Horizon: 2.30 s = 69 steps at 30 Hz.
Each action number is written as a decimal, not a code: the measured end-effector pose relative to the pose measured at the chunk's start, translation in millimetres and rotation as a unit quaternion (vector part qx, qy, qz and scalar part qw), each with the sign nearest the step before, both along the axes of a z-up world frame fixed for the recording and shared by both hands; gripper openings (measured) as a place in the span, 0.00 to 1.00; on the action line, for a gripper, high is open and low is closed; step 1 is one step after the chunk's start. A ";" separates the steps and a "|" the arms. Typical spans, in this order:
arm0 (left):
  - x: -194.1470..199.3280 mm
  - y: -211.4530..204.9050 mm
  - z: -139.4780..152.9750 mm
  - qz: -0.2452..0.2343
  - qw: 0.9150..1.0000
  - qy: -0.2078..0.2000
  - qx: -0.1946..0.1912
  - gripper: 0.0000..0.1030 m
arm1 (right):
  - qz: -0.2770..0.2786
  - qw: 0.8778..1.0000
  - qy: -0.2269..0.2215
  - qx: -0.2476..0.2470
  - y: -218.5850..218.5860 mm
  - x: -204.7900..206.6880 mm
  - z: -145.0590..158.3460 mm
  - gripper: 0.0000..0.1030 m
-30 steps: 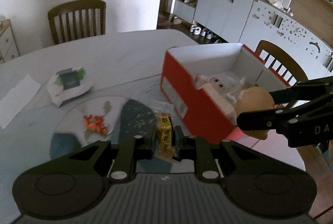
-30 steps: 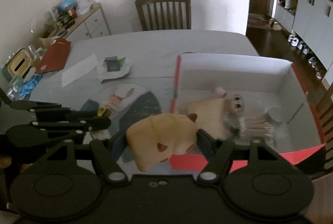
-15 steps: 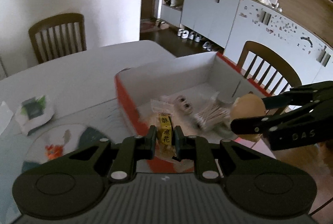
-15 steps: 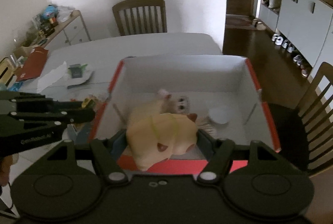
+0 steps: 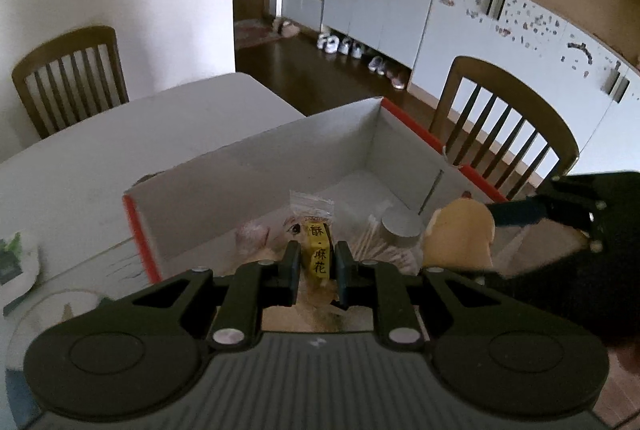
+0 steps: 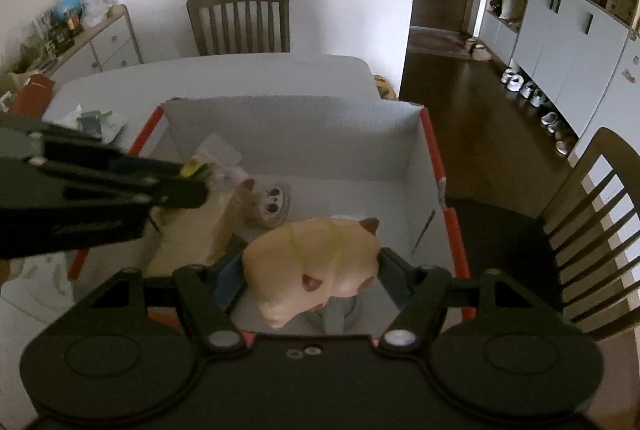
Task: Organize objects
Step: 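Lower the keychain and plush toy into the shoebox and open both tools, then move both tools back over the table toward the wipes pack and fish keyring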
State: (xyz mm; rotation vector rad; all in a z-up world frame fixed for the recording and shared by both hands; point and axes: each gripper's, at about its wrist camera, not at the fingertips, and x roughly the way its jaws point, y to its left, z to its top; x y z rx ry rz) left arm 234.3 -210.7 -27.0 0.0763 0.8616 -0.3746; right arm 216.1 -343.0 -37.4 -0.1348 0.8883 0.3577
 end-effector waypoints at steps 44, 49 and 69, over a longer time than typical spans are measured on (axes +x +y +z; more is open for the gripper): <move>50.1 -13.2 -69.1 -0.007 0.992 0.111 0.052 0.21 | 0.016 0.999 0.031 -0.024 10.1 11.4 -39.6 0.75; 41.2 -14.8 -61.5 -0.012 0.994 0.095 0.048 0.41 | 0.008 1.000 0.027 -0.012 4.9 5.4 -34.6 0.78; -11.6 9.4 -8.4 0.005 1.000 0.026 0.007 0.57 | 0.011 1.000 -0.015 0.025 -5.4 -30.8 14.0 0.82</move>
